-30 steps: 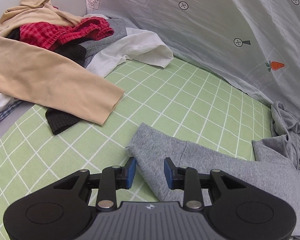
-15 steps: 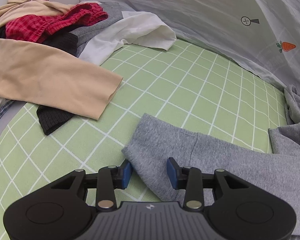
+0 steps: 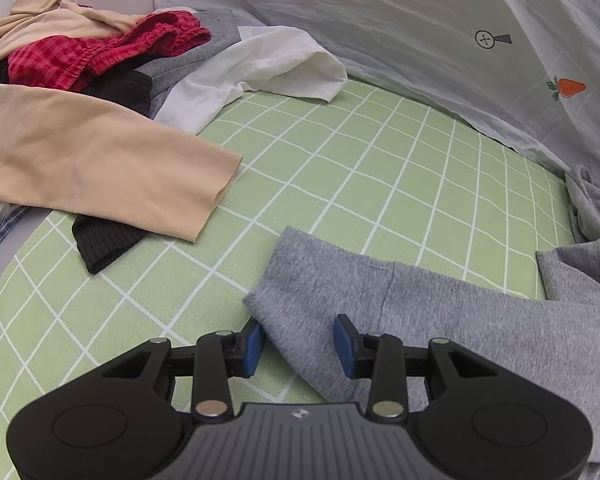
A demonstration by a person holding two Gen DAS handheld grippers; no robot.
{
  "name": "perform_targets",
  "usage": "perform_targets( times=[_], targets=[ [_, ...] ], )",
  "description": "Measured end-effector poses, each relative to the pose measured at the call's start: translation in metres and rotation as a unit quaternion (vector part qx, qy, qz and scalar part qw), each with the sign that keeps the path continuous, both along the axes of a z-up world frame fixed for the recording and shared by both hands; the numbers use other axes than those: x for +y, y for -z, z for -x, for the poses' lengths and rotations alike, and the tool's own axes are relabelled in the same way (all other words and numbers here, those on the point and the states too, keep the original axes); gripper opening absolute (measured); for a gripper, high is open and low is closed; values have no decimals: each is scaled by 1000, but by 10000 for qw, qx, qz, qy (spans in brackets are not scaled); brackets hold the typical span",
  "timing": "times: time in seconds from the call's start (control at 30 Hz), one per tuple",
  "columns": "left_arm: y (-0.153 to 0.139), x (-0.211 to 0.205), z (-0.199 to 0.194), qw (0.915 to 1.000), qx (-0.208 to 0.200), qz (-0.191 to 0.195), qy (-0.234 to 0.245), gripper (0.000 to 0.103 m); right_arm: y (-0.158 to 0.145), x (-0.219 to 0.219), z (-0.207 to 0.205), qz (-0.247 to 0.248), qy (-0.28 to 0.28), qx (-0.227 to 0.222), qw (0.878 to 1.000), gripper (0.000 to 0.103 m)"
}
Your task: Fold clothes
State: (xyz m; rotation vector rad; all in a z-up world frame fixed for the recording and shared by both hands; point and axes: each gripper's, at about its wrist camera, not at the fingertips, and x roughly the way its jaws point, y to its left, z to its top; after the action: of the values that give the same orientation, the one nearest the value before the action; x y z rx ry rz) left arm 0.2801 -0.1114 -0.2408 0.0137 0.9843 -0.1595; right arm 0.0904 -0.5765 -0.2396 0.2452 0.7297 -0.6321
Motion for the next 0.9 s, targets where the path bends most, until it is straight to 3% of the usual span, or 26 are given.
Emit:
perform_targets(
  times=[0.13, 0.17, 0.27, 0.3, 0.37, 0.53, 0.6, 0.67, 0.77, 0.83, 0.9],
  targets=[
    [0, 3, 1, 10000, 36, 48, -32, 40, -8, 8, 5, 134, 199, -28, 9997, 2],
    [-1, 4, 2, 10000, 36, 71, -50, 40, -13, 11, 8, 179, 293, -78, 9994, 8],
    [0, 4, 3, 10000, 32, 72, -31, 41, -22, 21, 22, -152, 326, -475, 9982, 39],
    [0, 3, 3, 10000, 30, 58, -13, 41, -20, 23, 24, -340, 290, -506, 9977, 39],
    [0, 2, 3, 10000, 32, 39, 21, 44, -15, 27, 27, -716, 218, -565, 9956, 39],
    [0, 0, 4, 10000, 8, -11, 92, 45, 7, 27, 16, -972, 211, -229, 9948, 35],
    [0, 0, 5, 9999, -1, 0, 105, 45, 9, 24, 13, -985, 129, -224, 9948, 5],
    [1, 1, 5, 9999, -3, 10, 114, 45, 4, 20, 13, -823, 120, -276, 9962, 5],
    [1, 1, 5, 9999, -18, 2, 141, 45, -7, 3, 23, -600, 542, -494, 9955, 4],
    [1, 0, 6, 9999, -38, -18, 163, 46, -3, -11, 23, -753, 574, -422, 9946, 4],
    [1, -1, 6, 9998, -37, -42, 174, 47, 3, -6, 18, -497, 357, -150, 9980, 4]
  ],
)
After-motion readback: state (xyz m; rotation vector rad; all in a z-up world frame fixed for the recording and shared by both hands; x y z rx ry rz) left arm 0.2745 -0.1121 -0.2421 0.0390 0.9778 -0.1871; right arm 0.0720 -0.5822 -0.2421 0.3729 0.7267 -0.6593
